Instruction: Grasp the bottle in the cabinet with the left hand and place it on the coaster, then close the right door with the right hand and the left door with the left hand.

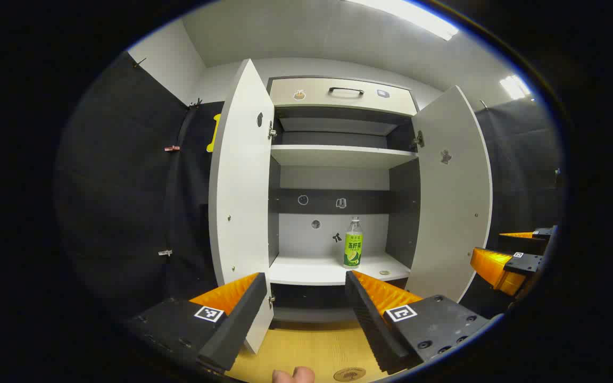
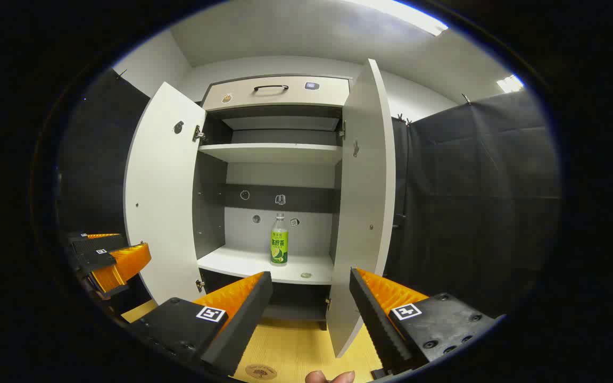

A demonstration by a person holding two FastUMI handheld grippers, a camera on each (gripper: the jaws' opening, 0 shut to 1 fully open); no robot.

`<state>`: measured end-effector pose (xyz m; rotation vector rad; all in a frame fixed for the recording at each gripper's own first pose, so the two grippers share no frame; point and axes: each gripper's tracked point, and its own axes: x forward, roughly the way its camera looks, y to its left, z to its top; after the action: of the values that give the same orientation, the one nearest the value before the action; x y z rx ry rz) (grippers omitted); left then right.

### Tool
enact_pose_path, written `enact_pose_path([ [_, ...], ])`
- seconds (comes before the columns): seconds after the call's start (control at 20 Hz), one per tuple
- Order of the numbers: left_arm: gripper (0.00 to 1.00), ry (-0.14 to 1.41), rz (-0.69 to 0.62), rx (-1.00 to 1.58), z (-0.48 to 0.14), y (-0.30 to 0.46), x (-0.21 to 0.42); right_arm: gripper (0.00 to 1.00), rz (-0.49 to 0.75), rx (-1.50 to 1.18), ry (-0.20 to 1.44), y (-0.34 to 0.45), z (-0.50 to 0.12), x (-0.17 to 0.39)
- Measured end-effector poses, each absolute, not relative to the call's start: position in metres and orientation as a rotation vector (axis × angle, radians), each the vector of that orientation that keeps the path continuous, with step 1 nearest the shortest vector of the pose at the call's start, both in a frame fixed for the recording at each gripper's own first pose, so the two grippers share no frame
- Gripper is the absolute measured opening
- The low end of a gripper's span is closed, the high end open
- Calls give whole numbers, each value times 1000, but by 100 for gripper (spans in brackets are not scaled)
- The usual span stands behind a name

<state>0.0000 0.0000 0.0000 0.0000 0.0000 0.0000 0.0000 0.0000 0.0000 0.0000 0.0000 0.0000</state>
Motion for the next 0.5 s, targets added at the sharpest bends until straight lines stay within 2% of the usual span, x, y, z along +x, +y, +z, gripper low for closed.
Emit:
enact_pose_path([
  [0.05, 95, 2, 4, 7, -1, 1, 2, 97, 3, 4, 2, 1, -1, 1],
  [0.5, 95, -15, 2, 18, 3, -5, 8, 97, 7, 13, -9, 2, 0, 9],
])
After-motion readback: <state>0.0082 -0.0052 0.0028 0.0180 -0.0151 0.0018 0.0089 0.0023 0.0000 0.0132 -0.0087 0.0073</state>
